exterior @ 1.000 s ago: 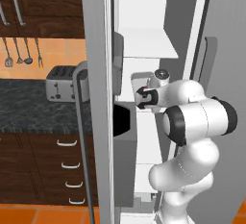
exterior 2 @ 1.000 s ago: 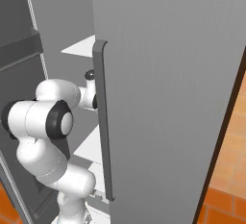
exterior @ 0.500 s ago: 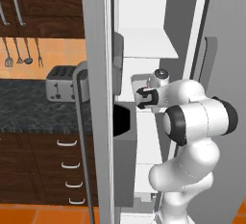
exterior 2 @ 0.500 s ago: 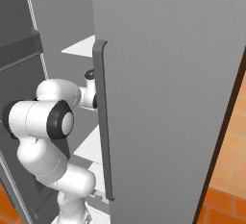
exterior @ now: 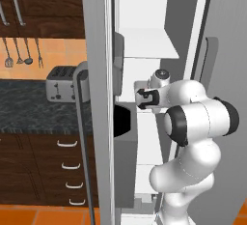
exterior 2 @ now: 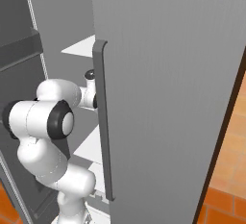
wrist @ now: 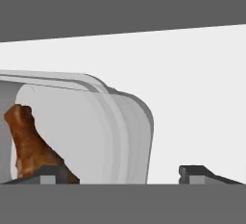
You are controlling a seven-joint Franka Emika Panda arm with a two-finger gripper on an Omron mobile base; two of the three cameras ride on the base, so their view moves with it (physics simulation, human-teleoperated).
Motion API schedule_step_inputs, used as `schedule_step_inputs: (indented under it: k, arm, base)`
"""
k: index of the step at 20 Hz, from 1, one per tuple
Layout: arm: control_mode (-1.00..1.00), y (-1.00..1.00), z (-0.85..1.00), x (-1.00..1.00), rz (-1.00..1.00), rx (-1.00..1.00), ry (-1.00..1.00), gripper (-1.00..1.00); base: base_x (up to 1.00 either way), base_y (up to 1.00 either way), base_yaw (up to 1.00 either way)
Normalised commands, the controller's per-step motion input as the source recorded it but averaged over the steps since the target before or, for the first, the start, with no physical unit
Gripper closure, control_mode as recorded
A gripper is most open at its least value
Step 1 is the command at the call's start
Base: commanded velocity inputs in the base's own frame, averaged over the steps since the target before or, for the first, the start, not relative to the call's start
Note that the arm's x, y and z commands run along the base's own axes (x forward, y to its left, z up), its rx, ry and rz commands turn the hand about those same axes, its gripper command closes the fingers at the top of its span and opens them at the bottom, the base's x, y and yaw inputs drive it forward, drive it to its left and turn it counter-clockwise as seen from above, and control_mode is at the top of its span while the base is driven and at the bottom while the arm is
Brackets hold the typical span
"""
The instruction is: Take the meat container that has the chicken drumstick and place it on the second highest rack of the freezer. Then take the vegetable container that has the onion and mushroom and place it on the highest rack of the freezer.
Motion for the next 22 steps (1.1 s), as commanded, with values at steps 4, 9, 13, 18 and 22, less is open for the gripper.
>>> schedule_step_inputs:
  k: [4,9,13,18,22]
  arm:
    - [-1.0,-0.01,0.21,-0.02,0.0,0.0,0.0,-1.0]
    - [-1.0,0.0,0.42,-0.43,0.0,-0.03,0.0,-1.0]
    - [-1.0,0.0,0.39,-0.62,0.02,-0.03,0.0,-1.0]
    - [-1.0,0.01,0.22,-0.81,0.09,0.0,0.0,-1.0]
    - [-1.0,0.15,0.3,-0.53,0.2,0.0,0.0,-1.0]
  base:
    - [0.0,0.0,0.0]
    - [0.0,0.0,0.0]
    - [0.0,0.0,0.0]
    - [0.0,0.0,0.0]
    - [0.0,0.0,0.0]
